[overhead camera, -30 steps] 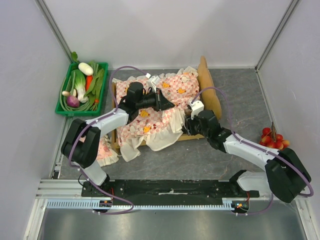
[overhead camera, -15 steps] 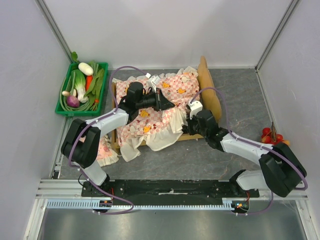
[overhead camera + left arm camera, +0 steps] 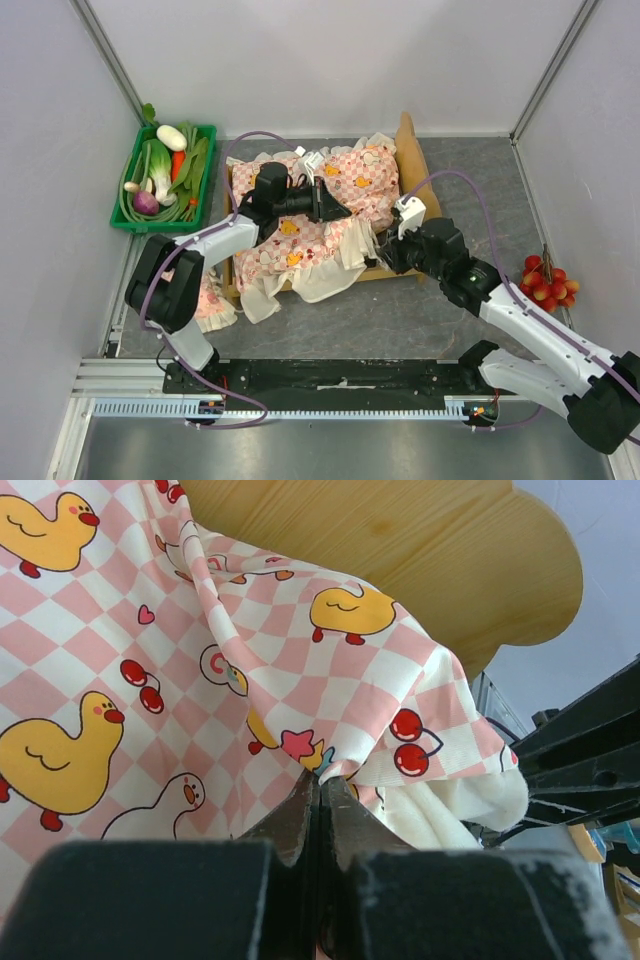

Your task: Set up the pet bed

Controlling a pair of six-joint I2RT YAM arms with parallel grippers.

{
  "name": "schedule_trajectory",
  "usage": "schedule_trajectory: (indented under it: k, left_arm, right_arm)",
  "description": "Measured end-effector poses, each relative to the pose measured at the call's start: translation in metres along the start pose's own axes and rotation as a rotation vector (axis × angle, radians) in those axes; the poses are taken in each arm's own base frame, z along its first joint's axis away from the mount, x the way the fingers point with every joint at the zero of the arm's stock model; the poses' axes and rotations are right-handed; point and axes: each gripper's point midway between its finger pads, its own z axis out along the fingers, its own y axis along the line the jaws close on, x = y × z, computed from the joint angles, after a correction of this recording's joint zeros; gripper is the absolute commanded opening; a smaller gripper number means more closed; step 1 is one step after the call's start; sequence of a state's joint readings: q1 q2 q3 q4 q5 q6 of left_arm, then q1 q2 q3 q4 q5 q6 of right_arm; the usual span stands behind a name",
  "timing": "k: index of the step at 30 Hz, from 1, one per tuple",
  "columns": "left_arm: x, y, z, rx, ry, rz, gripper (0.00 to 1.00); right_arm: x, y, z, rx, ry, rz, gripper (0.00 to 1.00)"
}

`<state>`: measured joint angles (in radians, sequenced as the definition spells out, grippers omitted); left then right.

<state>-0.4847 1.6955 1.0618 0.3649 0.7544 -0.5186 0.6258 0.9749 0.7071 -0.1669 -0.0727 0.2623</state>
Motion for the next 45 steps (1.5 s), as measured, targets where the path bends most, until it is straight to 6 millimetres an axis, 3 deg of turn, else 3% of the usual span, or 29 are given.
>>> schedule_trajectory:
  k: [7,15,19,23,26,30,32,35,39,45]
  left_arm:
    - [0.006,-0.004,0.0,0.034,0.038,-0.016,0.02]
    - [0.007,-0.017,-0.002,0.084,0.088,-0.033,0.02]
    - [0.012,-0.019,-0.003,0.091,0.113,-0.046,0.08]
    - [0.017,-0.021,0.001,0.112,0.155,-0.054,0.17]
    - [0.025,-0.025,0.003,0.12,0.191,-0.063,0.31]
    - [0.03,-0.042,0.009,0.153,0.24,-0.051,0.43]
    - [0.031,-0.054,0.014,0.176,0.256,-0.033,0.44]
    - [0.031,-0.067,0.019,0.196,0.265,-0.016,0.49]
    - [0.029,-0.067,0.016,0.142,0.257,-0.005,0.52]
    - [0.005,-0.071,-0.007,0.011,0.182,0.066,0.53]
  right_arm:
    - [0.048,0.003,-0.029,-0.018,0.2,0.024,0.14]
    - [0.058,0.027,-0.056,-0.128,0.24,0.079,0.12]
    - [0.075,0.035,-0.056,-0.176,0.329,0.11,0.47]
    - [0.09,0.026,-0.056,-0.121,0.398,0.119,0.56]
    - [0.076,0.013,-0.062,-0.035,0.364,0.103,0.62]
    - [0.008,-0.006,-0.079,0.103,0.152,0.066,0.68]
    - [-0.026,-0.018,-0.093,0.186,0.033,0.059,0.71]
    - [-0.055,-0.036,-0.109,0.303,-0.07,0.063,0.73]
    - [-0.055,-0.055,-0.112,0.418,-0.073,0.084,0.79]
    - [-0.037,-0.075,-0.099,0.547,0.006,0.112,0.82]
